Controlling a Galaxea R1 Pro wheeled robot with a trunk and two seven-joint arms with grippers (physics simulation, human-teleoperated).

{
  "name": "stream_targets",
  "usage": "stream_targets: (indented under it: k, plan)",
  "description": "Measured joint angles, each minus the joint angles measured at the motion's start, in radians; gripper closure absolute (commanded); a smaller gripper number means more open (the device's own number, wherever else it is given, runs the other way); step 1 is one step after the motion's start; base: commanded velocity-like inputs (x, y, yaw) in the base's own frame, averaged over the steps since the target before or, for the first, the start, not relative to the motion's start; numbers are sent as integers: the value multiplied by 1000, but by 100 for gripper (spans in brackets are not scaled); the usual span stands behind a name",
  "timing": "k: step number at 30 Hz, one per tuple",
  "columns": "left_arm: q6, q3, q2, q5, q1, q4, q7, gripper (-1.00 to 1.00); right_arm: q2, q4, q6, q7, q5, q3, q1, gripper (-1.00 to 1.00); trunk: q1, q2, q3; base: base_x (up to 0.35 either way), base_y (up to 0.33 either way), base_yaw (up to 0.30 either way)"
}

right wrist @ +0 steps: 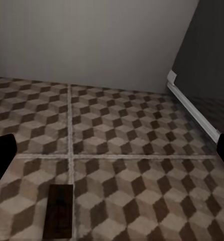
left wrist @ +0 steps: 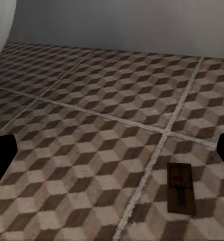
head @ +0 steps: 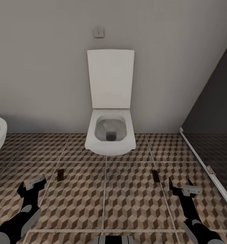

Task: Take the four mousetraps from the cabinet in the bathroom and place them on the bathroom floor. Make sure all four end up on the same floor surface, and ensure that at least two of them are either under or directly next to the same bathroom sink.

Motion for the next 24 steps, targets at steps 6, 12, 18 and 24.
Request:
stream_targets:
  k: [6, 12, 18, 24]
  plan:
    - [0, 0, 0, 0, 0, 0, 0, -100, 0, 0, 0, 0, 0, 0, 0, -100, -3, 1, 23, 0, 0, 0]
    - [0, 0, 0, 0, 0, 0, 0, -100, 0, 0, 0, 0, 0, -1, 0, -100, -5, 3, 46, 0, 0, 0]
    - [0, 0, 0, 0, 0, 0, 0, -100, 0, 0, 0, 0, 0, -1, 0, -100, -8, 4, 70, 0, 0, 0]
    - [0, 0, 0, 0, 0, 0, 0, -100, 0, 0, 0, 0, 0, 0, 0, -100, -11, 6, 93, 0, 0, 0]
